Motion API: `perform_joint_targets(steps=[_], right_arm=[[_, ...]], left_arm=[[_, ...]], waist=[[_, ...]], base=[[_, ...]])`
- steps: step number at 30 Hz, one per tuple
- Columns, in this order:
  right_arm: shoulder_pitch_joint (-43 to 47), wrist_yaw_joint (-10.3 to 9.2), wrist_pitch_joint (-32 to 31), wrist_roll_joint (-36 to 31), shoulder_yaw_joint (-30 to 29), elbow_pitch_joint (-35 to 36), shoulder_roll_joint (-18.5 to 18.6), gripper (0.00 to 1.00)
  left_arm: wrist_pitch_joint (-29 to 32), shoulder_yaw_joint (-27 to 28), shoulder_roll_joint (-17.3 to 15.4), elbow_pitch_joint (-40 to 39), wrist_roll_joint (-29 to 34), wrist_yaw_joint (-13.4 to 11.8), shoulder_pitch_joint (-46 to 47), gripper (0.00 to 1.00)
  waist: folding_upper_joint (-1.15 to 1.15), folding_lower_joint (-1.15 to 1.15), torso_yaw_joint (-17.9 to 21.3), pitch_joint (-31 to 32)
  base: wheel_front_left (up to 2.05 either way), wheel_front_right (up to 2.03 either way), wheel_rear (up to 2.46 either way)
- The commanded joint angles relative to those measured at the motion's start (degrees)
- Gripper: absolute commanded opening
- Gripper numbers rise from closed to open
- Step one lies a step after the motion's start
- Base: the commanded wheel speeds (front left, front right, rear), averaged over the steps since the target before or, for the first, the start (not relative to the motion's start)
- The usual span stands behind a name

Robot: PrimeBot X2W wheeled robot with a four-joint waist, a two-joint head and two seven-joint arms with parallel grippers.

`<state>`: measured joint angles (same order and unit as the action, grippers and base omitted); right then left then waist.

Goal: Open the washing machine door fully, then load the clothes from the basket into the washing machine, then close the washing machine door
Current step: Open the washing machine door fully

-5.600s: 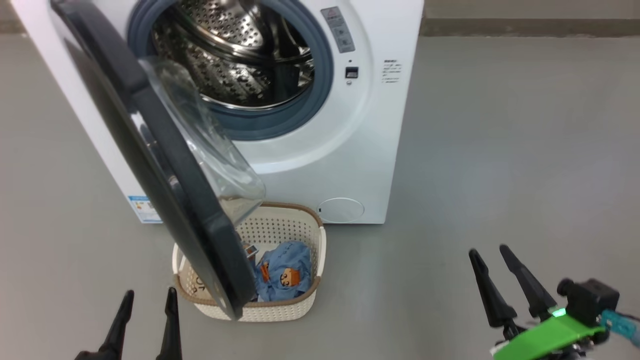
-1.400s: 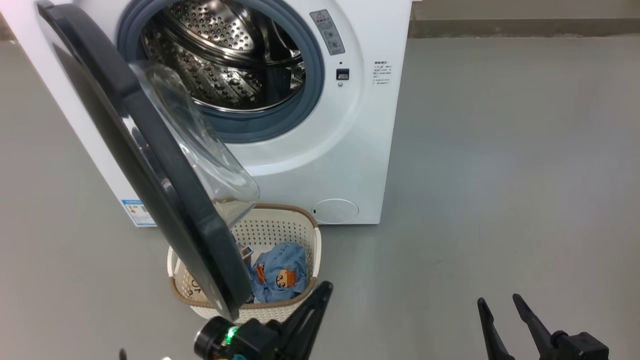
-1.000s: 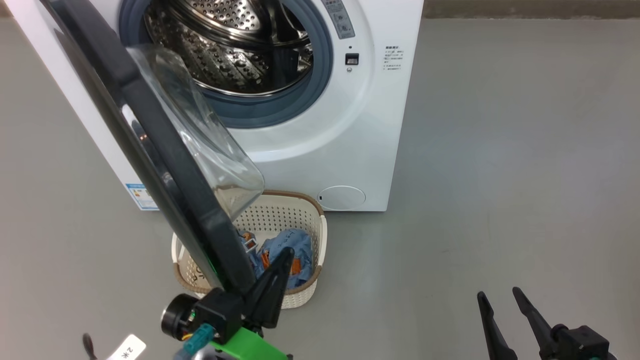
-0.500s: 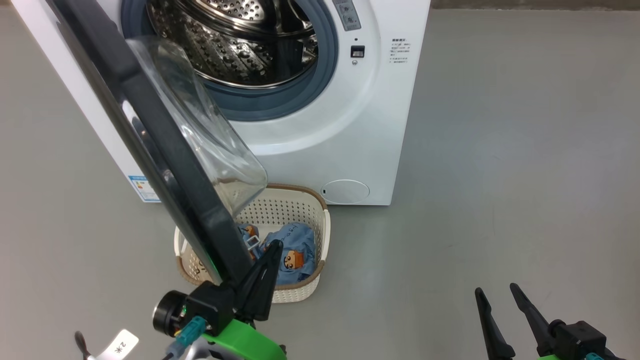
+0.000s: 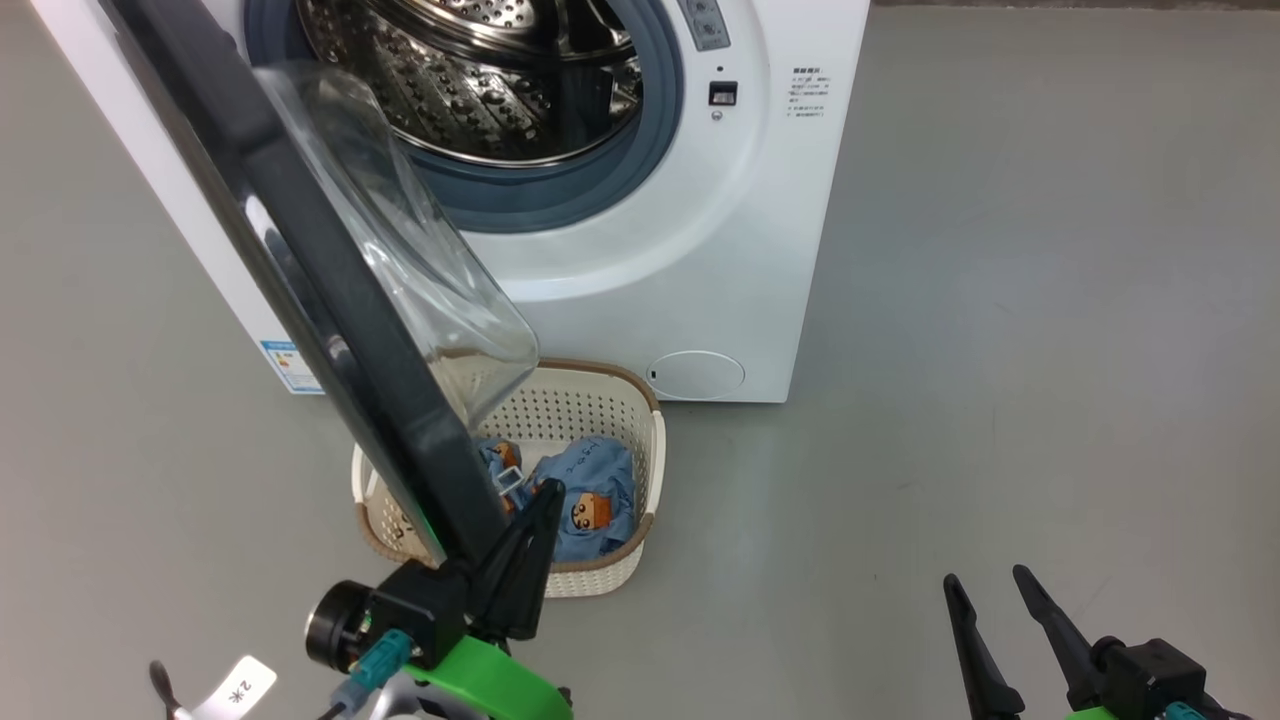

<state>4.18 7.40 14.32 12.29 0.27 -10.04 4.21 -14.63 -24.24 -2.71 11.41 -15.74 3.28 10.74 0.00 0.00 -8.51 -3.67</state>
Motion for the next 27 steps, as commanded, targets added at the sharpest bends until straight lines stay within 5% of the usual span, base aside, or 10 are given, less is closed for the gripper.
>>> perform_joint_targets(steps=[1, 27], right_arm=[[-2.21, 0.09, 0.68, 0.57, 1.7, 1.24, 0.89, 1.0], [-2.45, 0.09, 0.68, 1.1, 1.63, 0.31, 0.55, 1.0]], left_arm=[[-0.37, 1.91, -0.18, -0.87, -0.45, -0.43, 2.71, 0.0], [-0.37, 5.47, -0.17, 0.47, -1.37, -1.74, 1.58, 0.0]], waist=[[0.0, 0.0, 0.19, -0.44], [0.0, 0.0, -2.45, -0.49]], base=[[0.0, 0.0, 0.0], [0.0, 0.0, 0.0]])
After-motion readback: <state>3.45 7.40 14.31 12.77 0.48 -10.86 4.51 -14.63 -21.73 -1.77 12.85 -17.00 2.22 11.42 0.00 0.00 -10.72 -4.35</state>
